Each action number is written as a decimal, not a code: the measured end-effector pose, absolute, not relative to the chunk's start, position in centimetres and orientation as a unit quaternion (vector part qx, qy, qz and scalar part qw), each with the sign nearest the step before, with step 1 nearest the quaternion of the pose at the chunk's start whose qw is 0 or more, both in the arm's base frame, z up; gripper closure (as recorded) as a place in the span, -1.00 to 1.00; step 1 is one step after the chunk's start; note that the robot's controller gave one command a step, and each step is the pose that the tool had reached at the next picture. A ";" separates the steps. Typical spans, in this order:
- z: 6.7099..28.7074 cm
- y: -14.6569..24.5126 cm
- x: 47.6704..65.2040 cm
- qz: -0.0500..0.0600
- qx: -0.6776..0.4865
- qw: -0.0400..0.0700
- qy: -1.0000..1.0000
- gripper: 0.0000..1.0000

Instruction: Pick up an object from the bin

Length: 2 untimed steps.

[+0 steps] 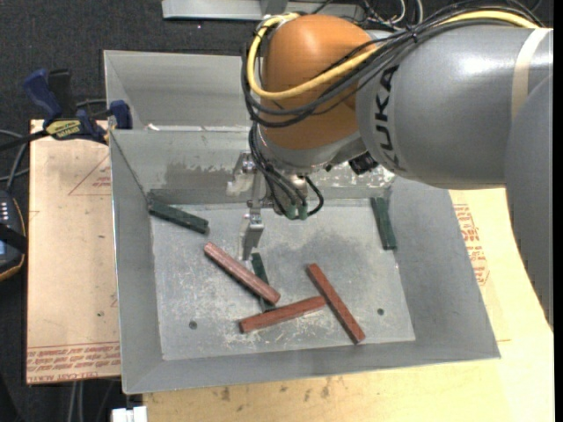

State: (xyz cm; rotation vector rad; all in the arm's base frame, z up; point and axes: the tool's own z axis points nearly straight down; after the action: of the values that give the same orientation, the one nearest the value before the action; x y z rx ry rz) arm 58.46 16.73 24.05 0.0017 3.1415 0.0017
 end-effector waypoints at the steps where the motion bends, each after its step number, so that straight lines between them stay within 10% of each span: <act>1: 24.1 16.7 58.5 0.001 0.001 0.000 1.000 -1.00; 2: 20.0 15.3 57.3 0.002 0.013 0.004 1.000 -1.00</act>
Offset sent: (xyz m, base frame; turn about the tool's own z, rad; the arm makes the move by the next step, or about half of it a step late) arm -0.0353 -0.0435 -0.1174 0.0748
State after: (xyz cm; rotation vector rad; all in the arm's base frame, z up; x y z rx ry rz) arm 57.26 15.30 19.95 0.0399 3.1339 0.0059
